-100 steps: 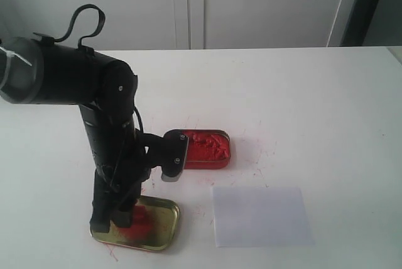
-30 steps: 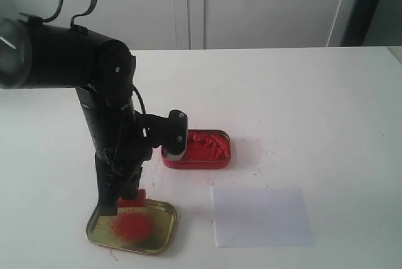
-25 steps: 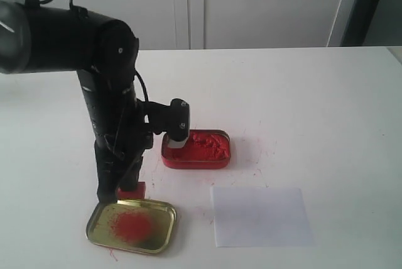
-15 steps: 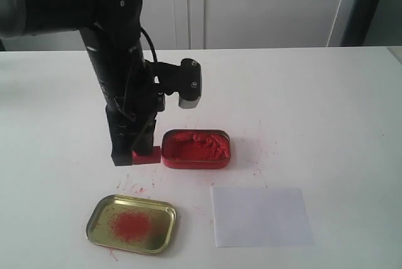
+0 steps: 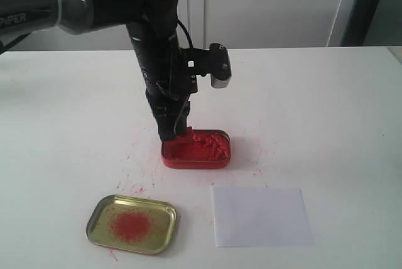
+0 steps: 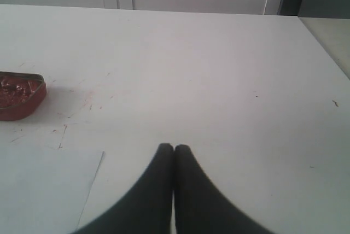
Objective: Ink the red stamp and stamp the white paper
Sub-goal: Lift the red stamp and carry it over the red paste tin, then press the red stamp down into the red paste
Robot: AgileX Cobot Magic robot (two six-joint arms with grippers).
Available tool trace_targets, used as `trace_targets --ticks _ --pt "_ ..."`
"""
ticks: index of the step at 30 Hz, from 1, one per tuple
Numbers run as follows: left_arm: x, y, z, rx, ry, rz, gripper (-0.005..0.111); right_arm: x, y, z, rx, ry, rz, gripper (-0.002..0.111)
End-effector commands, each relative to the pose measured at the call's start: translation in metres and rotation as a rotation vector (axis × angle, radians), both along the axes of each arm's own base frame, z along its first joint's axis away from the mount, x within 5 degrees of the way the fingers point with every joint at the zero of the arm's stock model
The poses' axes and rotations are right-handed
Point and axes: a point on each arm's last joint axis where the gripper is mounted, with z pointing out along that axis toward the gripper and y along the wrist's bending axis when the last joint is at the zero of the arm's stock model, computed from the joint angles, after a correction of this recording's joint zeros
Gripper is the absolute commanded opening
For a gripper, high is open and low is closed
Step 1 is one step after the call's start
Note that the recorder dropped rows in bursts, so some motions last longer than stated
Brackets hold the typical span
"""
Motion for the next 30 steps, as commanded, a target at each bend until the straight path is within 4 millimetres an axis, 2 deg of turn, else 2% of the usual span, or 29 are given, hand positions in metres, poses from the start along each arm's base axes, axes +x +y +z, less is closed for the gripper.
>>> trace_targets --ticks 1,4,13,20,30 --pt "0.007 -0.011 -0.005 -0.019 0.026 -0.003 0.0 0.0 0.0 0.0 -0.001 -0.014 0.0 0.0" --pt "0.015 -0.019 -0.012 -0.029 0.034 -0.02 0.0 0.0 0.0 0.0 -0.001 -0.014 0.0 0.0" --pt "0.025 -0.026 -0.029 -0.018 0.045 -0.025 0.0 0.0 0.0 0.0 -0.001 -0.014 0.0 0.0" --pt "0.037 -0.024 -0.038 -0.021 0.066 -0.002 0.0 0.0 0.0 0.0 -0.001 -0.014 0.0 0.0" --pt "0.043 -0.02 -0.041 -0.029 0.067 0.015 0.0 0.0 0.0 0.0 -0.001 -0.014 0.0 0.0"
